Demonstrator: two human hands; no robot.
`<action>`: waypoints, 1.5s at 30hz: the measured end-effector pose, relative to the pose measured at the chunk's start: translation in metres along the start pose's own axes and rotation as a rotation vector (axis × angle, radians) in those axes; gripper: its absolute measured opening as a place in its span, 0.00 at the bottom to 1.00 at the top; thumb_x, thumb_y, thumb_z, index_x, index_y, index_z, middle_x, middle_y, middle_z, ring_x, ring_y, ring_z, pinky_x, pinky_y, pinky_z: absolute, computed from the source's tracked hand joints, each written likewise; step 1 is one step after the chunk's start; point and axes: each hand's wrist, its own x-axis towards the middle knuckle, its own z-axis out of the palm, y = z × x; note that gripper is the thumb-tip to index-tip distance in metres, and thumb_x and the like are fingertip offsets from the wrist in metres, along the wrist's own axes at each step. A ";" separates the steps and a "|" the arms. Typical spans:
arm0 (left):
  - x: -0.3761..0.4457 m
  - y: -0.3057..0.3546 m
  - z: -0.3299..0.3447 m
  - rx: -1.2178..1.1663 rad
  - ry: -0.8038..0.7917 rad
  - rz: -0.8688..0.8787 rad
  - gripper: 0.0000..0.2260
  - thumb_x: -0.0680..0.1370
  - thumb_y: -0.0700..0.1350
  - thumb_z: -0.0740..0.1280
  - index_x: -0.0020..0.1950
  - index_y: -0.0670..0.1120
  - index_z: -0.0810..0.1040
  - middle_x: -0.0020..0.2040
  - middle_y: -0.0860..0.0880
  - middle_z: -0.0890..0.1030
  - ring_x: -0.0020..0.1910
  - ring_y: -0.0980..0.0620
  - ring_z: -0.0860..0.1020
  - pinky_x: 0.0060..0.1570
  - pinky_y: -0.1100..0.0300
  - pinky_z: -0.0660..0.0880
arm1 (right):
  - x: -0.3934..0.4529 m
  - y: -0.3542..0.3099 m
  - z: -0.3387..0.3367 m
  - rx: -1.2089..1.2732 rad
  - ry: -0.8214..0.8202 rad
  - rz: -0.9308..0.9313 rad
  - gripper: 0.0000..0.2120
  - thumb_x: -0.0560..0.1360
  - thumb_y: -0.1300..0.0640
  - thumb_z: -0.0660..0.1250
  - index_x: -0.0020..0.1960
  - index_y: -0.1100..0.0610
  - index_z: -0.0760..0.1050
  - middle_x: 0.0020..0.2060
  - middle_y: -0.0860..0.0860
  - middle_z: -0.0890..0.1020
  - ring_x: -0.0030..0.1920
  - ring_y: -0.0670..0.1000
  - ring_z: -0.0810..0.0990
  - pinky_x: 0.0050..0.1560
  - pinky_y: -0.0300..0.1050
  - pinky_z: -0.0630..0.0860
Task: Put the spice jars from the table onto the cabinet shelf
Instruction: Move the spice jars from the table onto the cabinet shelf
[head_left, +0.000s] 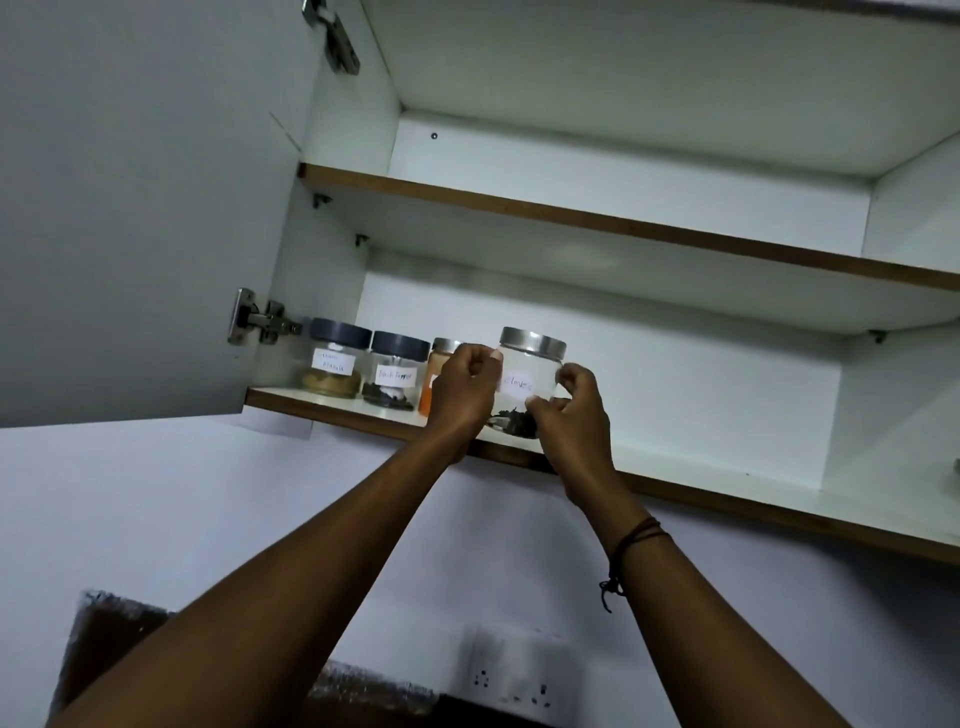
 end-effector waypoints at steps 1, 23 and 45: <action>0.005 -0.002 0.002 0.049 0.003 0.012 0.11 0.82 0.50 0.61 0.57 0.46 0.78 0.45 0.53 0.79 0.42 0.56 0.76 0.42 0.59 0.73 | 0.007 0.005 0.004 -0.015 0.004 0.020 0.22 0.72 0.62 0.68 0.64 0.51 0.68 0.53 0.47 0.76 0.48 0.47 0.79 0.36 0.26 0.72; 0.000 -0.026 -0.003 0.414 -0.196 0.171 0.08 0.79 0.41 0.60 0.46 0.37 0.75 0.47 0.37 0.80 0.44 0.48 0.76 0.42 0.57 0.67 | 0.026 0.026 0.013 -0.404 -0.126 -0.019 0.14 0.71 0.61 0.70 0.56 0.60 0.73 0.47 0.50 0.75 0.46 0.51 0.73 0.38 0.34 0.65; -0.316 -0.271 -0.054 0.538 -0.781 -0.322 0.13 0.82 0.39 0.59 0.57 0.42 0.82 0.54 0.43 0.84 0.52 0.48 0.81 0.53 0.57 0.74 | -0.361 0.220 0.025 -0.450 -0.440 0.522 0.15 0.76 0.59 0.64 0.62 0.55 0.76 0.54 0.55 0.81 0.54 0.55 0.80 0.53 0.46 0.77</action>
